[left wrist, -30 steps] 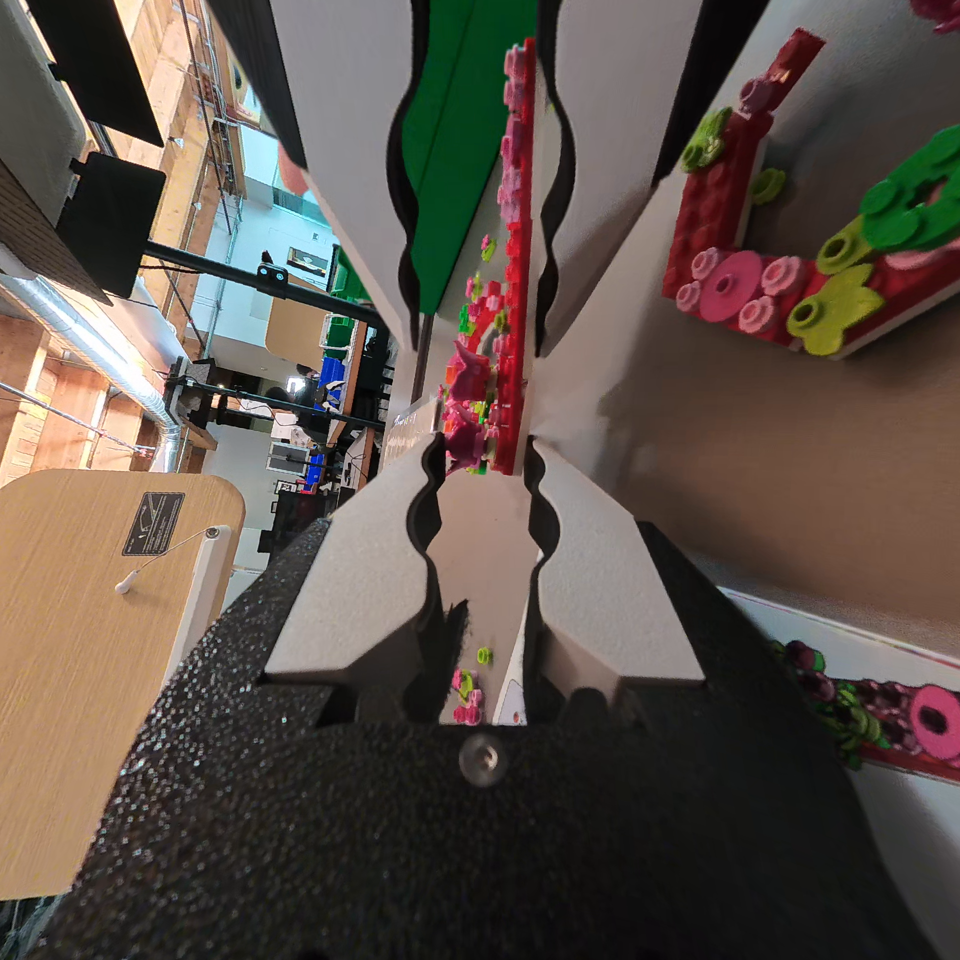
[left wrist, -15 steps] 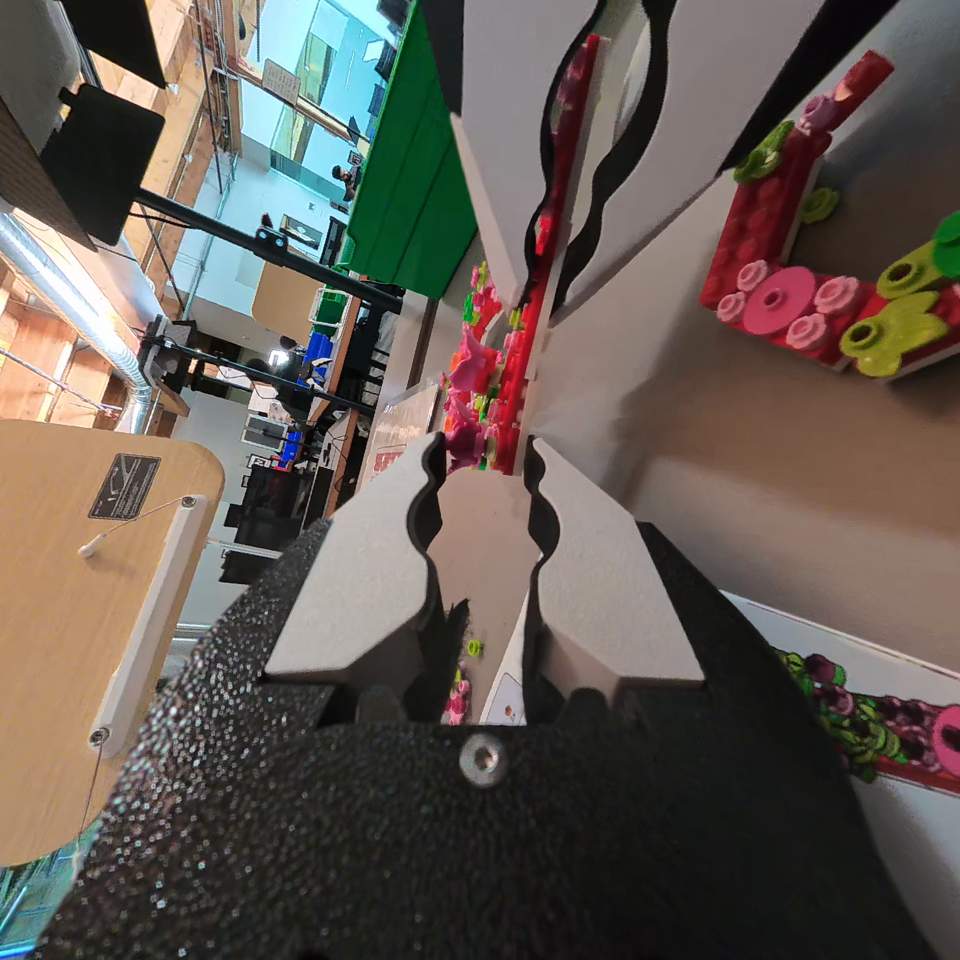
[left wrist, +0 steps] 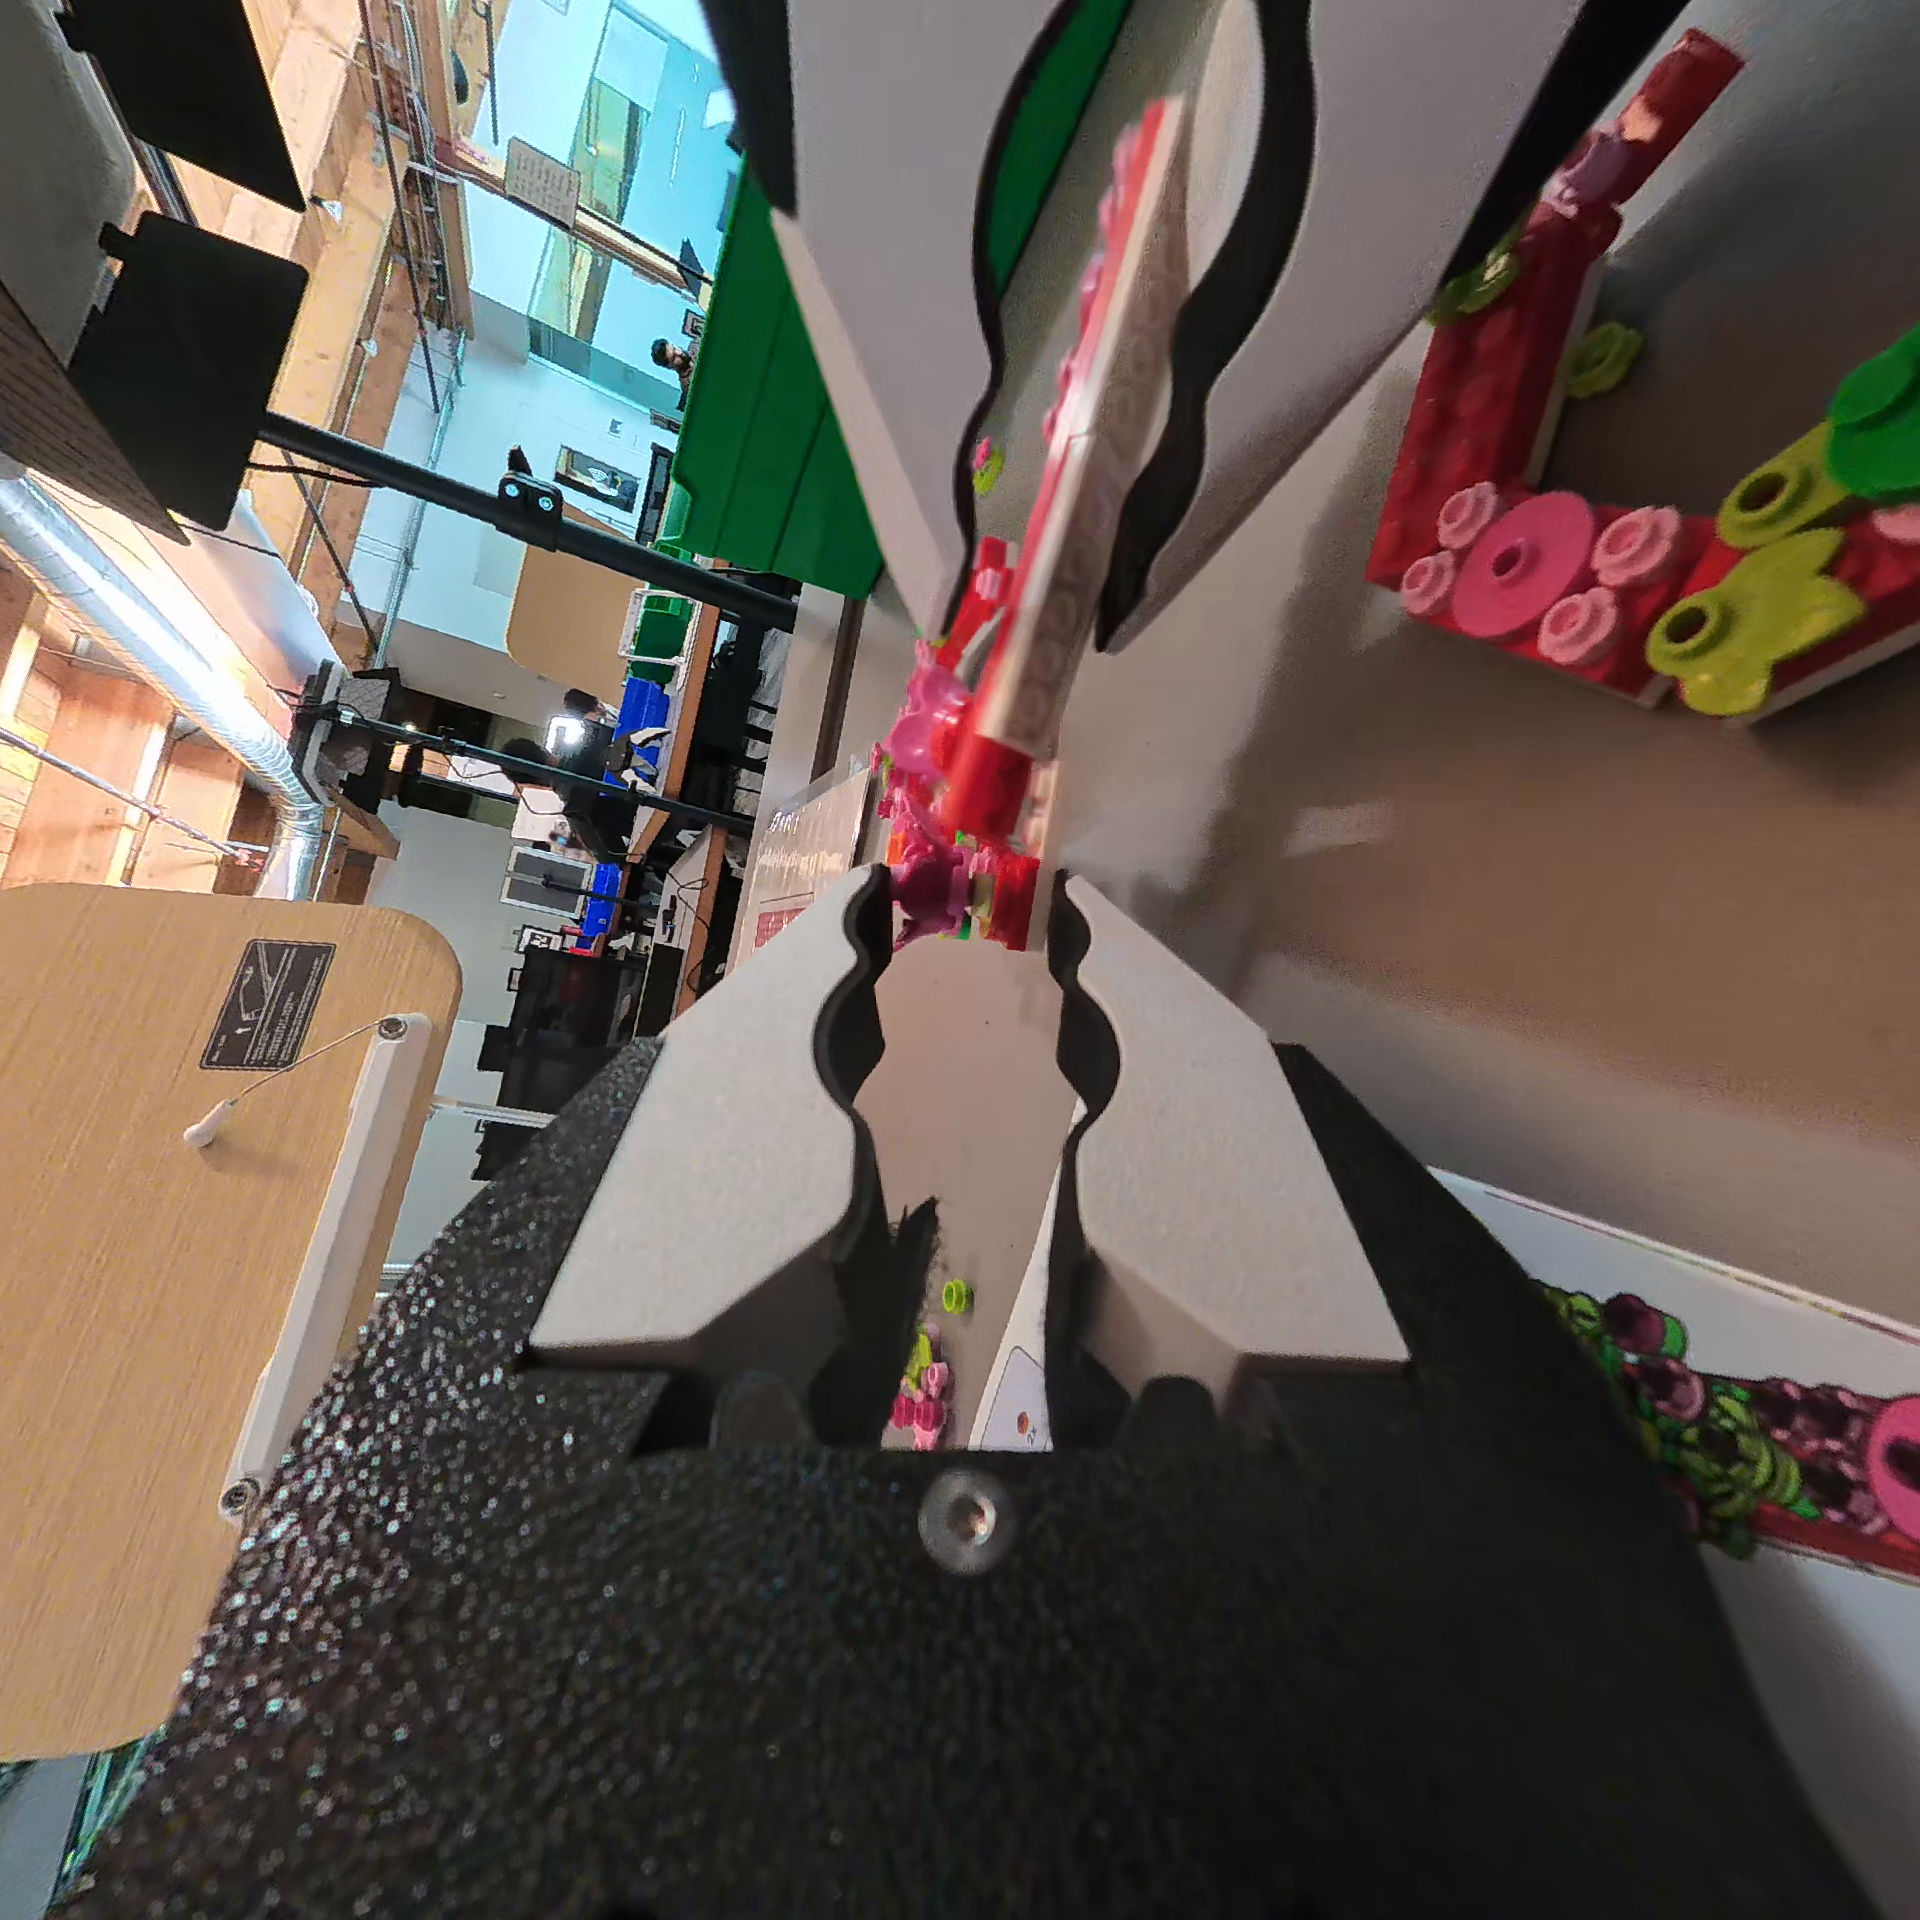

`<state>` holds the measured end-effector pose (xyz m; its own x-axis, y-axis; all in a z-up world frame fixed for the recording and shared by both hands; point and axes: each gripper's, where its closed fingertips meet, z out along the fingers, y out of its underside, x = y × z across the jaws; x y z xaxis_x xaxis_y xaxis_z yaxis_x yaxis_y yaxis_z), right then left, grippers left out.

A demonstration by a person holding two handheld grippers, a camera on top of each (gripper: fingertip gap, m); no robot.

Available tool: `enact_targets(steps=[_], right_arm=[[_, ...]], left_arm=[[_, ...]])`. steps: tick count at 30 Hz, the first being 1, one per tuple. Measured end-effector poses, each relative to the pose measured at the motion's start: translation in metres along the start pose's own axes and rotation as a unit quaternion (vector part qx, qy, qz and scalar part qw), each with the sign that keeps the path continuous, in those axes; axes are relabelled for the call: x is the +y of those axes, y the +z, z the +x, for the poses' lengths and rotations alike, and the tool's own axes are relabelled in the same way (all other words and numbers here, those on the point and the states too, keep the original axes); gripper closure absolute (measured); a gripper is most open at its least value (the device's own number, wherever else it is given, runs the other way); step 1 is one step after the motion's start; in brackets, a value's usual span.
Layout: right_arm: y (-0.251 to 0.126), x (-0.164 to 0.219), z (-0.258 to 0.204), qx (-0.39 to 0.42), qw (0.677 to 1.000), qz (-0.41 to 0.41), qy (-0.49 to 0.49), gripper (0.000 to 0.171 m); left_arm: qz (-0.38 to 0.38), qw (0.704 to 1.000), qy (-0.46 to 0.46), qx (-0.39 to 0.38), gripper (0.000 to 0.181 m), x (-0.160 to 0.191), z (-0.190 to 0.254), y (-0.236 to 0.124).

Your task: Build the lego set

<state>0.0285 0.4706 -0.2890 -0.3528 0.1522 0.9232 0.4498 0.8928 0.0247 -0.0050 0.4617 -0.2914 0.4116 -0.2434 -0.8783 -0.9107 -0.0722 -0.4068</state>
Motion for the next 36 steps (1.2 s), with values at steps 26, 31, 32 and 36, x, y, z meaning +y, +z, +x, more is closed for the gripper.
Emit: enact_targets(steps=[26,31,32,36], right_arm=[[0.021,0.061,-0.033,-0.276,0.863,-0.032,0.421,0.152],[0.012,0.053,-0.031,-0.337,0.814,-0.002,0.474,0.165],[0.006,0.048,-0.03,-0.368,0.781,0.015,0.505,0.165],[-0.014,0.043,-0.032,-0.479,0.655,0.046,0.582,0.165]], left_arm=[[-0.022,1.0,0.014,0.013,0.153,0.012,0.005,0.003],[-0.023,1.0,0.017,0.012,0.152,0.013,0.005,0.003],[-0.023,0.999,0.019,0.012,0.152,0.012,0.005,0.003],[-0.019,1.0,0.022,0.013,0.152,0.01,0.006,0.003]])
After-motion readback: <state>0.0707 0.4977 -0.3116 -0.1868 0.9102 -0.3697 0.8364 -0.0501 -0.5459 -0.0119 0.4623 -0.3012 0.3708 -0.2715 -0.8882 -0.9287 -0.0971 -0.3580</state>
